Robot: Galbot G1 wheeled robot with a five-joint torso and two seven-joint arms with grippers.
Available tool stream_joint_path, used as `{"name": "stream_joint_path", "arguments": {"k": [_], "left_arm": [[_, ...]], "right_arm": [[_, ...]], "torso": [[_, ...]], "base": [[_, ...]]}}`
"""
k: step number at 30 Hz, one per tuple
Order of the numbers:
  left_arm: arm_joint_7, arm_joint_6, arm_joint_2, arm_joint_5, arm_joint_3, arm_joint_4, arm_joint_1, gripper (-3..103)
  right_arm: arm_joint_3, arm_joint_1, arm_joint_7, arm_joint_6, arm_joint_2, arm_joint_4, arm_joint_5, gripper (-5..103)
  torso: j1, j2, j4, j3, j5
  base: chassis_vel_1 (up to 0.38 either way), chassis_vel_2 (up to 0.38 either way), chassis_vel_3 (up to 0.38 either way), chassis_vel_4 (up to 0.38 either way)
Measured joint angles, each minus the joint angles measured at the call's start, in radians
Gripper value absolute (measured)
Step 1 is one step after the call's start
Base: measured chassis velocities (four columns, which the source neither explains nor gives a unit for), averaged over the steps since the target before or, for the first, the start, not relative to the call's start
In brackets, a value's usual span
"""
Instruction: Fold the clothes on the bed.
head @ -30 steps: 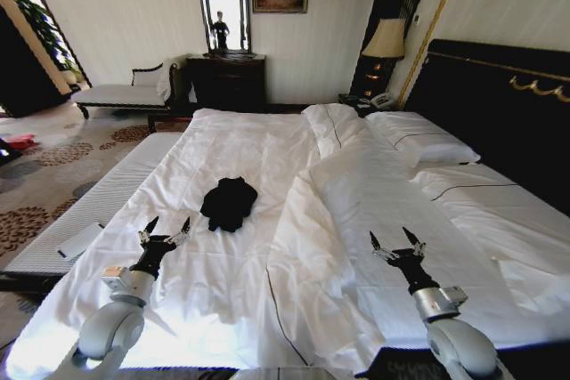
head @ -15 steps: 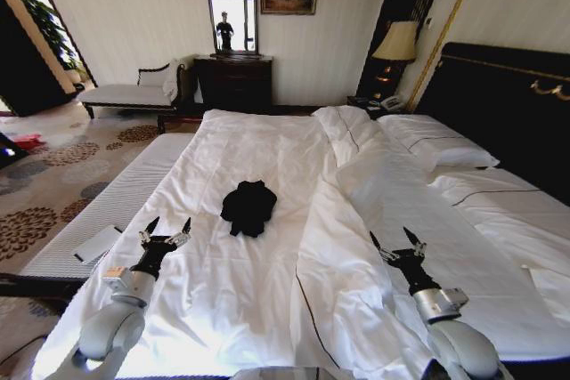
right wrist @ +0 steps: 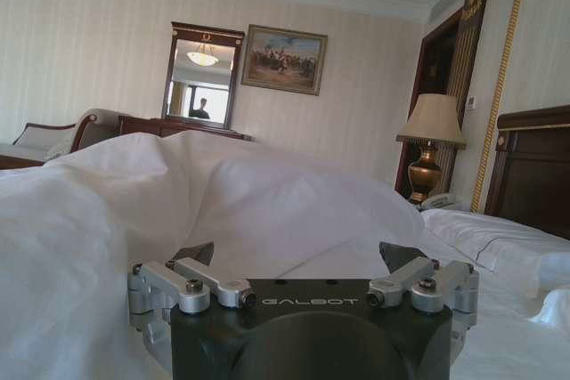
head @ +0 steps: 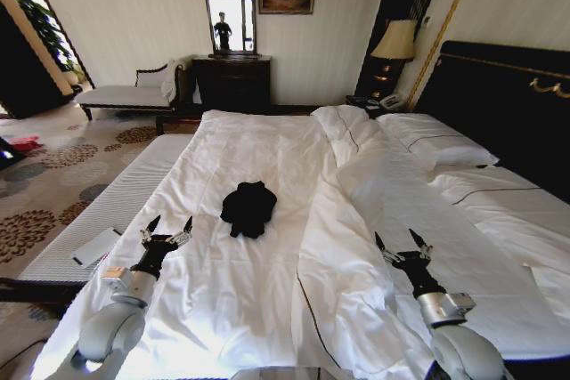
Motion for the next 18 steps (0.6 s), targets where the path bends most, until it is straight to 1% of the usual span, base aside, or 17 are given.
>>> {"name": "stream_joint_path", "arguments": {"k": [7,12,16,18], "left_arm": [[-0.003,0.000,0.004,-0.002,0.002,0.000,-0.002,100],[-0.004,0.001,0.007,-0.005,-0.001,-0.002,-0.002,100],[-0.005,0.001,0.004,-0.004,0.001,-0.002,-0.002,100],[-0.005,0.001,0.003,-0.004,0.002,-0.002,-0.002,100]], "right_arm": [[-0.005,0.015,0.006,-0.002,0.002,0.006,-0.004,100],[-0.009,0.017,0.009,-0.003,0.008,0.007,-0.008,100],[-0.011,0.017,0.010,-0.001,0.014,0.007,-0.021,100],[-0.012,0.017,0.010,-0.001,0.015,0.007,-0.022,100]], "torso": [[0.000,0.000,0.0002,0.000,0.0000],[0.000,0.000,0.0001,0.000,0.0000],[0.001,0.000,0.0002,0.000,0.0000],[0.001,0.000,0.0002,0.000,-0.0001]], "base": [[0.000,0.000,0.000,0.000],[0.028,-0.010,-0.051,0.022],[0.124,-0.040,-0.137,0.057],[0.199,-0.085,-0.287,0.094]]}}
